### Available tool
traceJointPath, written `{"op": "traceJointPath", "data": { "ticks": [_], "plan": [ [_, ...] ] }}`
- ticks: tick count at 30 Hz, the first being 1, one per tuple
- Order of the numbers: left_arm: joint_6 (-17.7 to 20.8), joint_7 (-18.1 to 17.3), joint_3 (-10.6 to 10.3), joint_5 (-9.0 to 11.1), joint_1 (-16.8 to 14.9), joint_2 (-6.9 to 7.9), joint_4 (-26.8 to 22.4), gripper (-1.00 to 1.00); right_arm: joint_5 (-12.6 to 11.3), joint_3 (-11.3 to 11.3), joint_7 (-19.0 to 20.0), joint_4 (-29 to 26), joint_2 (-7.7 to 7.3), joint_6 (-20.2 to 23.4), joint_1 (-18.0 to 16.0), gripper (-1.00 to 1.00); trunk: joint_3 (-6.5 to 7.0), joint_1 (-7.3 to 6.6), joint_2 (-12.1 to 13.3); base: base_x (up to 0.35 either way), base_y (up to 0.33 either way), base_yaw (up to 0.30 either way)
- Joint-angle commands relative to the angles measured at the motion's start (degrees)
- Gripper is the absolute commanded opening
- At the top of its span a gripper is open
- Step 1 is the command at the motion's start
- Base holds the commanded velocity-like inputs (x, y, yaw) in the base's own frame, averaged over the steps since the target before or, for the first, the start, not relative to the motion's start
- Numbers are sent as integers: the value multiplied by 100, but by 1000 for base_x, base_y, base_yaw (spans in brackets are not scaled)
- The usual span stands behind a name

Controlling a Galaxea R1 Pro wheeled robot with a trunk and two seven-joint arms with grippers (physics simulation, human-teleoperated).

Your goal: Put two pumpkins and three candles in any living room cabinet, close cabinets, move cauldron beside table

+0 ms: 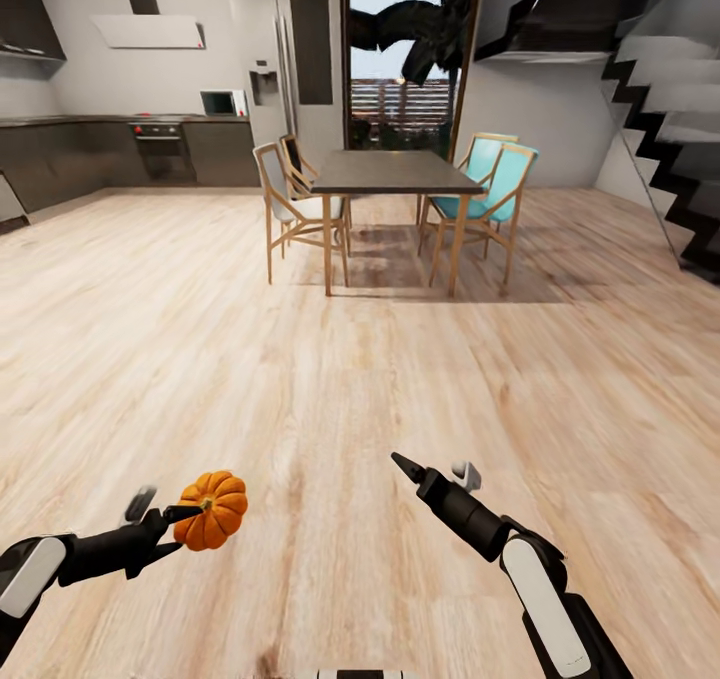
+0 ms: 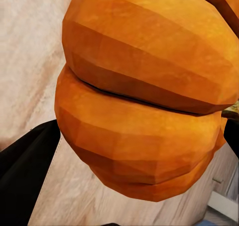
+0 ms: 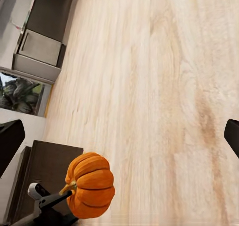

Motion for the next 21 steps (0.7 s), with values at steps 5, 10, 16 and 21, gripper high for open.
{"op": "traceJointPath", "data": {
  "ticks": [5, 10, 16, 21],
  "plan": [
    [8, 1, 8, 3, 5, 4, -1, -100, -18, 6, -414, -11, 12, 13, -10, 100, 51, -10, 5, 0, -3, 197],
    [11, 0, 9, 1, 6, 4, -1, -100, -17, 166, -547, -8, 48, -23, -8, 100, 124, -23, 12, 0, 0, 188],
    [6, 7, 8, 1, 6, 0, -1, -100, 3, 242, -529, -8, 45, -86, -3, 100, 221, -39, 20, 0, 0, 96],
    [-1, 8, 1, -1, 6, -10, -1, -100, 6, 247, -508, -8, 36, -140, -2, 100, 329, -52, 27, 0, 0, 24]
  ]
}}
